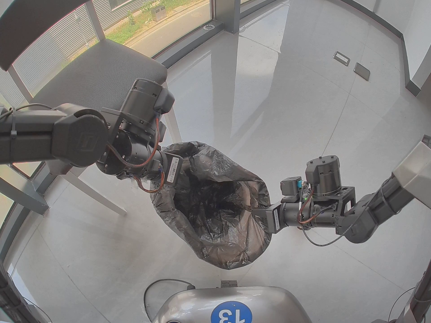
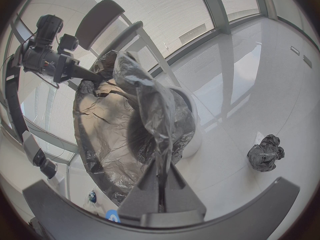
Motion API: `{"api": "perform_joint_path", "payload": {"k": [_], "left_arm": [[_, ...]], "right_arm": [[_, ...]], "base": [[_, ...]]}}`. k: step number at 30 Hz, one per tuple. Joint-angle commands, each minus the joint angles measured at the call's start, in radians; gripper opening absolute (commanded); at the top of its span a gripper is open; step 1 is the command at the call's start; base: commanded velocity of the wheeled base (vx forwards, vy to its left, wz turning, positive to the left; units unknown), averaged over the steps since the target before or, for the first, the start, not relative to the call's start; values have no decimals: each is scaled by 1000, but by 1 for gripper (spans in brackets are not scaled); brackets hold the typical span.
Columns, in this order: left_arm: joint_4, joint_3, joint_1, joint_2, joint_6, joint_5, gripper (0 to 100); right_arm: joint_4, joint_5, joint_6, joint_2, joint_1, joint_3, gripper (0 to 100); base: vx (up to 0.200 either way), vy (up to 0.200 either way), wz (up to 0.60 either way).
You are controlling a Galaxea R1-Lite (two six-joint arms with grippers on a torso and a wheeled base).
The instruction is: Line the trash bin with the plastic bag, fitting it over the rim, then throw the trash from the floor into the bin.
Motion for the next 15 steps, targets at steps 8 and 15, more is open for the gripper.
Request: {"api": "perform_joint_path", "payload": {"k": [8,15], "left_arm": [[-33,-32,68,83,-49,2,0],[-113,-89,90,118,-66,-2,0]], "right_arm": [[46,-3,-10,140,-27,-185,0],[42,-4,-5,114,-27,-217,0]], "base": [[0,0,0],[0,0,0]]}}
